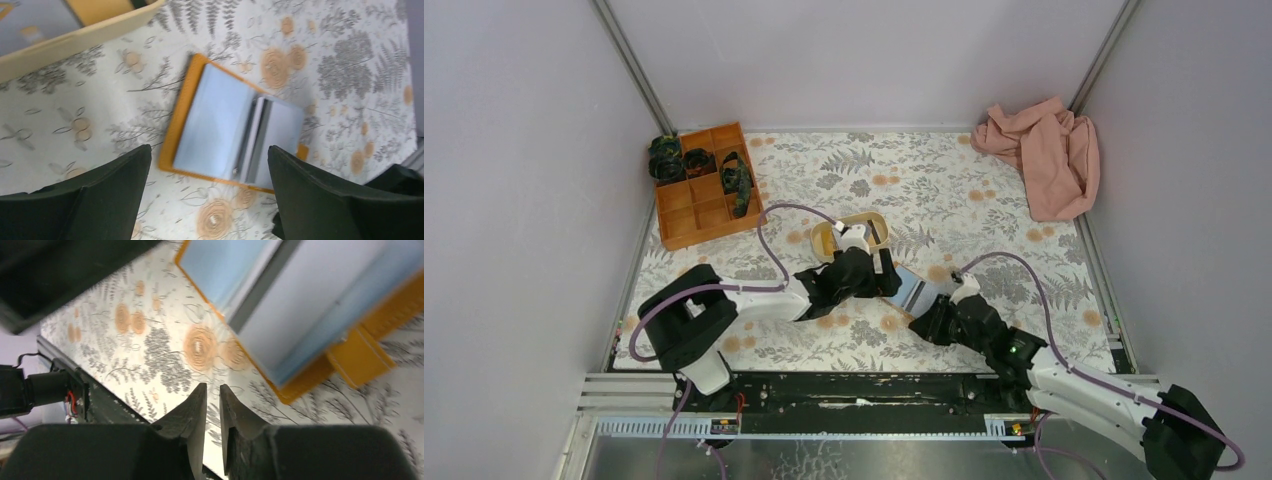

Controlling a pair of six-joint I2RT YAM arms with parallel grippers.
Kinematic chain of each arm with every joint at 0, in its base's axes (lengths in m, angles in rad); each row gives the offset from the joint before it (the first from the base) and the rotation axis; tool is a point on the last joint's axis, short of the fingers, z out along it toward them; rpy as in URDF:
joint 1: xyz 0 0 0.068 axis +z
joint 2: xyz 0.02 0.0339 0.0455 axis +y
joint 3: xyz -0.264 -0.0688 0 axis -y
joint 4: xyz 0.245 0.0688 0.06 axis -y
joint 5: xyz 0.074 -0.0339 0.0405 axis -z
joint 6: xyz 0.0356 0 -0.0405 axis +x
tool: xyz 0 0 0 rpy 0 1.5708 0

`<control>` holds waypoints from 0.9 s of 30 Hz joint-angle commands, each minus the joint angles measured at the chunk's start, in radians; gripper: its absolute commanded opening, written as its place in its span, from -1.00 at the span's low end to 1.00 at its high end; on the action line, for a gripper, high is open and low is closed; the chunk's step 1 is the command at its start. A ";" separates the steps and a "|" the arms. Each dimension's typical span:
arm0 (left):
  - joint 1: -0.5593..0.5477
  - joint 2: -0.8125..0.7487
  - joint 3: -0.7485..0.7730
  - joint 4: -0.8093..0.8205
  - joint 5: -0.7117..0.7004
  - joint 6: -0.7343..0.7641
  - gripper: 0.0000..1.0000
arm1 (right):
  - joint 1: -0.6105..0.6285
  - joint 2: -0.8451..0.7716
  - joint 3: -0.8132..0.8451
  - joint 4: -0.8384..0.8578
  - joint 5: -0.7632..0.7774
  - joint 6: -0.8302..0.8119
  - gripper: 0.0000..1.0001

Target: Take the credit cards out of the card holder

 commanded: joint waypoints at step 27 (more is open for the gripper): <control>0.003 -0.057 -0.089 0.313 0.224 -0.075 1.00 | -0.223 -0.015 0.144 -0.202 0.131 -0.085 -0.38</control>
